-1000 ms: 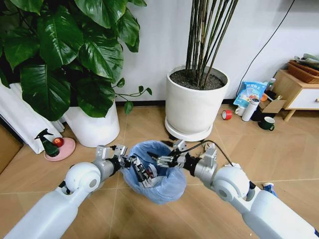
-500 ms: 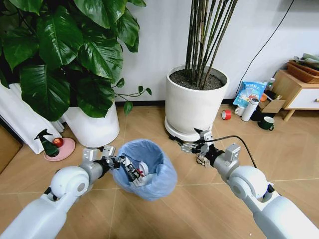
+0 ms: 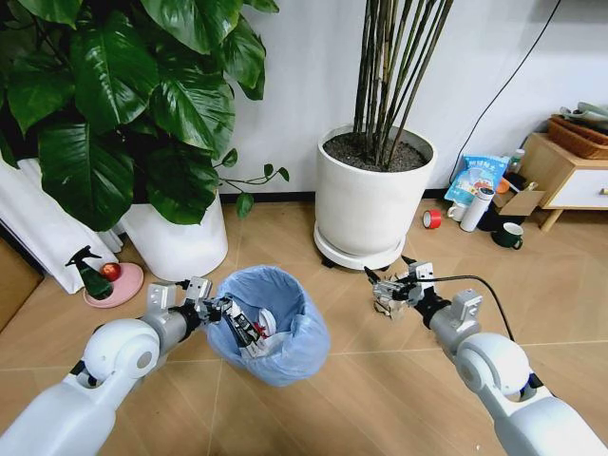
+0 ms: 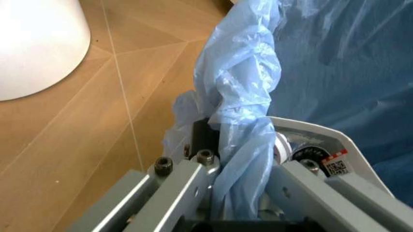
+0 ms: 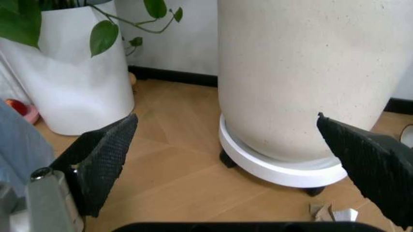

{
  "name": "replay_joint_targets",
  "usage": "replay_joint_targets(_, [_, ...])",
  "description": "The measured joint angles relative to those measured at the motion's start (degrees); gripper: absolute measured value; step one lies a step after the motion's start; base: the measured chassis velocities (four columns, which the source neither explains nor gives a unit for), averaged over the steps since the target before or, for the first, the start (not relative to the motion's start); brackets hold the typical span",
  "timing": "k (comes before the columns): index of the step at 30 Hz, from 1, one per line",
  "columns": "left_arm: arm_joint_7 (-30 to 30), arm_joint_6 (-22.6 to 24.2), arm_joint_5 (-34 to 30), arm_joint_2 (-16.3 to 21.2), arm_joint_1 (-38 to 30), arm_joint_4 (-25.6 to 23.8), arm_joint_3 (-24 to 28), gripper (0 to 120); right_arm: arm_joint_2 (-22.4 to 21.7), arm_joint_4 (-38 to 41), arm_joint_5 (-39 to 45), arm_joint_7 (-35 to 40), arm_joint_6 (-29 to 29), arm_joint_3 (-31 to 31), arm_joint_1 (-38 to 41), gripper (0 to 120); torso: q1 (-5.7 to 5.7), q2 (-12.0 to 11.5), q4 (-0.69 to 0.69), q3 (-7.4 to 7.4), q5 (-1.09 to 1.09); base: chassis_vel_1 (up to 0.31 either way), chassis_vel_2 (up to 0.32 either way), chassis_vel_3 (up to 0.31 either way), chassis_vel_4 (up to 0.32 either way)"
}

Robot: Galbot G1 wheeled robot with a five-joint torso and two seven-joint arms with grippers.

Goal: Pick up the trash bin and place the garbage on the floor into it.

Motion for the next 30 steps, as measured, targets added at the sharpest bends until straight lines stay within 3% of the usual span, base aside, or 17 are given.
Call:
replay_joint_targets(7, [0.3,0.0,0.3,0.1,1.1,-0.5,-0.4,0,1.0,-0.3,-0.2,-0.4,0.0,-0.2,-0.3,100,0.0,0.0,0.0,0.0,0.01,-0.03,-0.037,0.045,0.044])
replay_joint_targets(30, [1.4,0.0,1.5,-0.5,2.6,-0.9,-0.9,0,2.3,-0.6,-0.9,-1.0,0.2,-0.1,-1.5,100,0.0,0.0,-0.01,0.0,-0.01,-0.153,-0.151,0.145,0.145])
